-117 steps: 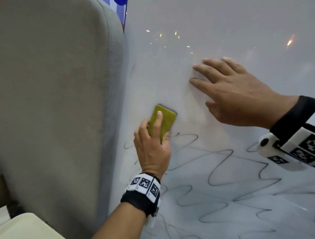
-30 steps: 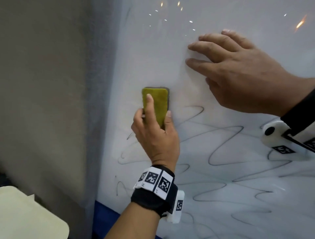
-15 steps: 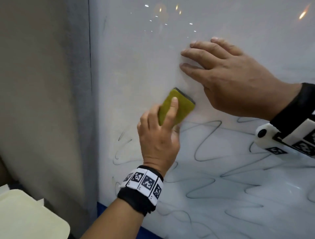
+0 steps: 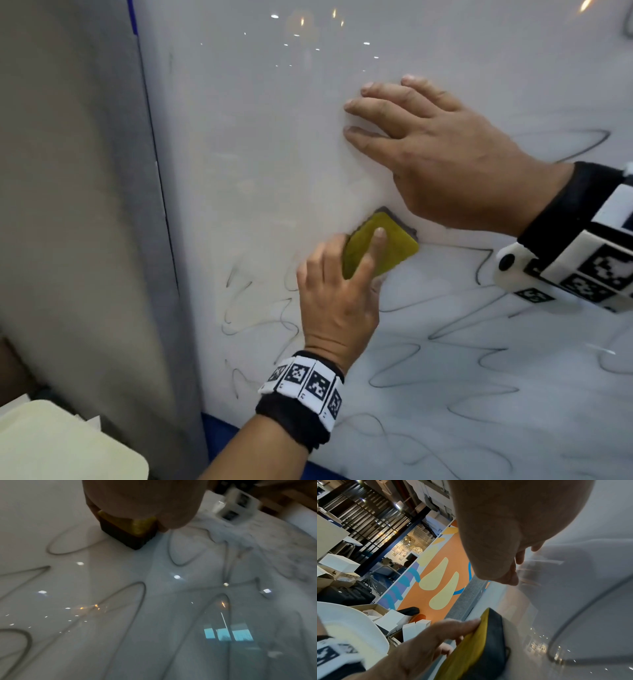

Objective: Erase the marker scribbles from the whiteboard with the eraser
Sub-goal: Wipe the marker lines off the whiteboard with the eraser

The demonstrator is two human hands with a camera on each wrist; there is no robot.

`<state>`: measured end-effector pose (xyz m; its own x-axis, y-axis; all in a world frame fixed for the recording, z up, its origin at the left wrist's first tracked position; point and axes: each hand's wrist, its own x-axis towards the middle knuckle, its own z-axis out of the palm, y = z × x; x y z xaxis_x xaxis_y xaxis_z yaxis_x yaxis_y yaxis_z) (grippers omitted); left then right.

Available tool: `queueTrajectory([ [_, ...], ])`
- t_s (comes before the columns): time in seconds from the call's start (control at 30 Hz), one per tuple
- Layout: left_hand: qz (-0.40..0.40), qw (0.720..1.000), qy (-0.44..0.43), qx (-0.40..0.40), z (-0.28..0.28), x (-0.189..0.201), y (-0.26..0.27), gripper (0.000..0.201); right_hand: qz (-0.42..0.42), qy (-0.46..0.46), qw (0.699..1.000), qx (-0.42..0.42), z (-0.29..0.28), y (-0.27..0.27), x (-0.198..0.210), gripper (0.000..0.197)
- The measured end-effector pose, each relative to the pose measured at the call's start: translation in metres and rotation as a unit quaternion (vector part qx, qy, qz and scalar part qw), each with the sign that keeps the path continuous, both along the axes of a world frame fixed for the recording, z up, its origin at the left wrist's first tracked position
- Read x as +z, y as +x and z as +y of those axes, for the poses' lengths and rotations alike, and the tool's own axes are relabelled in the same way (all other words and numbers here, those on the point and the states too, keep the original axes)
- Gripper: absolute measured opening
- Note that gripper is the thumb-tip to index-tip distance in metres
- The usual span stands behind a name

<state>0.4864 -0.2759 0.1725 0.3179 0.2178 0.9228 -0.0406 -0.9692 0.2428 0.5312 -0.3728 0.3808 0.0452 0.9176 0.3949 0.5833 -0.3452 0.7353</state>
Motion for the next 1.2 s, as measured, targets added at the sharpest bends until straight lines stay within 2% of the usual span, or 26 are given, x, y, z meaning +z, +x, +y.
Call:
queueTrajectory([
  [0.07, 0.0, 1.0, -0.001, 0.003, 0.005, 0.005, 0.0, 0.062, -0.001, -0.002, 1.0, -0.002, -0.001, -0.001, 0.001, 0.056],
  [0.13, -0.03, 0.992, -0.121, 0.012, 0.015, 0.021, 0.0, 0.063, -0.002, 0.0, 1.0, -0.004, -0.006, -0.001, 0.004, 0.054],
  [0.2, -0.076, 0.971, -0.226, 0.027, 0.021, 0.039, 0.002, 0.062, -0.003, 0.006, 1.0, -0.006, -0.01, -0.001, 0.004, 0.053],
  [0.23, -0.076, 0.975, -0.206, 0.031, 0.018, 0.044, 0.003, 0.062, -0.004, 0.007, 1.0, -0.007, -0.014, 0.0, 0.005, 0.054],
  [0.3, -0.035, 0.998, -0.039, 0.021, 0.002, 0.036, 0.005, 0.063, -0.002, 0.009, 1.0, -0.007, -0.019, 0.001, 0.006, 0.056],
  [0.37, -0.002, 0.993, 0.12, -0.009, -0.014, 0.017, 0.006, 0.062, -0.004, 0.016, 1.0, -0.011, -0.025, 0.002, 0.008, 0.056],
  [0.43, 0.01, 0.983, 0.181, -0.014, -0.013, 0.006, 0.006, 0.066, -0.008, 0.023, 1.0, -0.014, -0.03, 0.001, 0.007, 0.056],
  [0.5, -0.008, 0.986, 0.166, 0.009, -0.001, 0.016, 0.006, 0.068, -0.002, 0.028, 0.999, -0.018, -0.033, -0.001, 0.009, 0.055],
  [0.57, -0.031, 0.998, 0.05, 0.027, 0.013, 0.039, 0.002, 0.064, 0.001, 0.034, 0.999, -0.023, -0.039, -0.002, 0.013, 0.056],
  [0.63, -0.06, 0.995, -0.064, 0.04, 0.018, 0.06, 0.001, 0.064, 0.0, 0.04, 0.999, -0.032, -0.043, -0.002, 0.019, 0.056],
  [0.67, -0.056, 0.996, -0.059, 0.042, 0.017, 0.063, 0.001, 0.064, 0.001, 0.041, 0.999, -0.032, -0.045, -0.001, 0.022, 0.056],
  [0.7, -0.045, 0.998, -0.013, 0.037, 0.013, 0.059, 0.002, 0.064, 0.003, 0.04, 0.999, -0.03, -0.046, -0.001, 0.023, 0.056],
  [0.8, -0.006, 0.983, 0.181, -0.005, 0.0, 0.033, 0.004, 0.07, 0.004, 0.045, 0.999, -0.024, -0.047, -0.001, 0.026, 0.056],
  [0.87, 0.008, 0.977, 0.212, -0.013, 0.001, 0.031, 0.003, 0.072, 0.001, 0.049, 0.999, -0.017, -0.046, 0.0, 0.025, 0.056],
  [0.93, -0.009, 0.986, 0.166, 0.004, 0.007, 0.049, 0.003, 0.067, -0.003, 0.048, 0.999, -0.008, -0.046, 0.001, 0.027, 0.054],
  [1.03, -0.056, 0.998, -0.027, 0.024, 0.015, 0.092, 0.0, 0.063, 0.0, 0.077, 0.997, 0.001, -0.049, 0.002, 0.037, 0.051],
  [1.07, -0.062, 0.997, -0.034, 0.025, 0.014, 0.1, 0.001, 0.064, 0.006, 0.095, 0.995, 0.001, -0.052, 0.002, 0.043, 0.051],
  [1.13, -0.041, 0.994, 0.095, 0.013, 0.004, 0.096, 0.005, 0.065, 0.025, 0.125, 0.992, 0.0, -0.056, 0.003, 0.054, 0.051],
  [1.2, -0.016, 0.974, 0.224, -0.02, -0.007, 0.079, 0.007, 0.07, 0.03, 0.136, 0.99, 0.001, -0.062, 0.005, 0.064, 0.05],
])
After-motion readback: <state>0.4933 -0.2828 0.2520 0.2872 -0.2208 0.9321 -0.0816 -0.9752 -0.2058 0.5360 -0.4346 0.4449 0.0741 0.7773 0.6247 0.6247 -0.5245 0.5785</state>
